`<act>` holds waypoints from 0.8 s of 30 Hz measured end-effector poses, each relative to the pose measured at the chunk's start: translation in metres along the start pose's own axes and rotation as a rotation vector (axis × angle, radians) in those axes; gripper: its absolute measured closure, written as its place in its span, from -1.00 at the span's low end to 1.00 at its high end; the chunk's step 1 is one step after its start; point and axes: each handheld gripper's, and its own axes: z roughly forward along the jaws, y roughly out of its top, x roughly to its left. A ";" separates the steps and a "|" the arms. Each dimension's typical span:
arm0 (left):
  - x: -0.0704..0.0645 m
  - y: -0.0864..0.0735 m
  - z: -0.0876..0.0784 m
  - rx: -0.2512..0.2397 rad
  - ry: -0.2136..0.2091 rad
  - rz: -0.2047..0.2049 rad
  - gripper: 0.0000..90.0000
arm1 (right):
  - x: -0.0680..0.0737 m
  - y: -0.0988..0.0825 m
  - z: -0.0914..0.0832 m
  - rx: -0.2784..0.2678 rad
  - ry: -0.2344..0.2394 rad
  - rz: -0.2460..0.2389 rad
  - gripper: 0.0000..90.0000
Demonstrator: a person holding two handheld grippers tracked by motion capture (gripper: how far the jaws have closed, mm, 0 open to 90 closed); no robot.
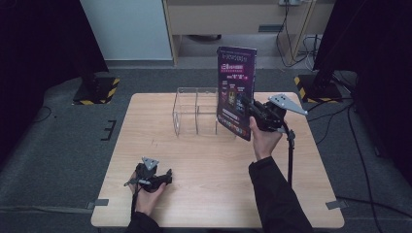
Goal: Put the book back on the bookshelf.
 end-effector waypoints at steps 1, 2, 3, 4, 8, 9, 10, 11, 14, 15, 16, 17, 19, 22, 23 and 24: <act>0.000 0.000 0.000 0.000 -0.001 0.001 -0.67 | -0.001 -0.001 0.002 0.000 -0.008 -0.004 0.87; 0.000 0.000 0.000 0.001 -0.001 0.002 -0.68 | -0.002 -0.002 0.004 0.001 -0.017 -0.007 0.87; 0.000 0.000 0.000 0.000 -0.002 0.002 -0.68 | -0.003 -0.002 0.005 0.002 -0.022 -0.008 0.87; 0.000 0.000 0.000 0.000 -0.002 0.002 -0.68 | -0.005 -0.003 0.007 0.001 -0.030 -0.009 0.87; 0.000 0.000 0.000 0.001 -0.002 0.003 -0.69 | -0.008 -0.006 0.013 0.002 -0.047 -0.008 0.87; 0.000 0.000 0.000 0.001 -0.003 0.003 -0.69 | -0.010 -0.007 0.016 0.000 -0.056 -0.011 0.87; 0.000 0.000 0.000 0.001 -0.003 0.003 -0.69 | -0.011 -0.008 0.017 -0.003 -0.060 -0.007 0.87; 0.000 0.000 0.000 0.001 -0.003 0.004 -0.69 | -0.013 -0.010 0.020 -0.007 -0.066 -0.006 0.87; 0.000 0.000 0.000 0.001 -0.003 0.004 -0.69 | -0.013 -0.013 0.024 -0.009 -0.075 -0.004 0.87; 0.000 0.000 0.000 0.001 -0.003 0.004 -0.69 | -0.013 -0.018 0.028 -0.012 -0.087 -0.003 0.87; 0.000 0.000 0.000 0.001 -0.003 0.004 -0.69 | -0.013 -0.018 0.028 -0.012 -0.087 -0.003 0.87; 0.000 0.000 0.000 0.001 -0.003 0.004 -0.69 | -0.014 -0.020 0.029 -0.013 -0.092 -0.005 0.87; 0.000 0.000 0.000 0.001 -0.003 0.004 -0.69 | -0.016 -0.028 0.034 -0.004 -0.104 -0.002 0.87; 0.000 0.000 0.000 0.002 -0.004 0.004 -0.69 | -0.017 -0.035 0.038 0.007 -0.114 -0.003 0.87; 0.000 0.000 0.000 0.002 -0.004 0.004 -0.70 | -0.017 -0.038 0.039 0.011 -0.119 -0.004 0.87; 0.000 0.000 0.000 0.001 -0.004 0.004 -0.70 | -0.017 -0.038 0.039 0.011 -0.119 -0.004 0.87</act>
